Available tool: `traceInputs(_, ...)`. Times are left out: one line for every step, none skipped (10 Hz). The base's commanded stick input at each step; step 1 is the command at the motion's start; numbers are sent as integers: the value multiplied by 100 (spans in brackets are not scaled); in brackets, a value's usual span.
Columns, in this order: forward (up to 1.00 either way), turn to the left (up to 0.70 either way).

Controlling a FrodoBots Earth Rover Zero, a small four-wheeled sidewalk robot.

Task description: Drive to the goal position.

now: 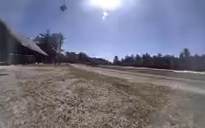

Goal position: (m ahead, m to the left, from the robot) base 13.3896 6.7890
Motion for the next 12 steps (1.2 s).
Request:
traceInputs(70, 0)
traceInputs(70, 0)
traceInputs(70, 0)
traceInputs(70, 0)
traceInputs(70, 0)
traceInputs(70, 0)
traceInputs(70, 0)
traceInputs(70, 0)
traceInputs(70, 0)
traceInputs(70, 0)
traceInputs(70, 0)
traceInputs(70, 0)
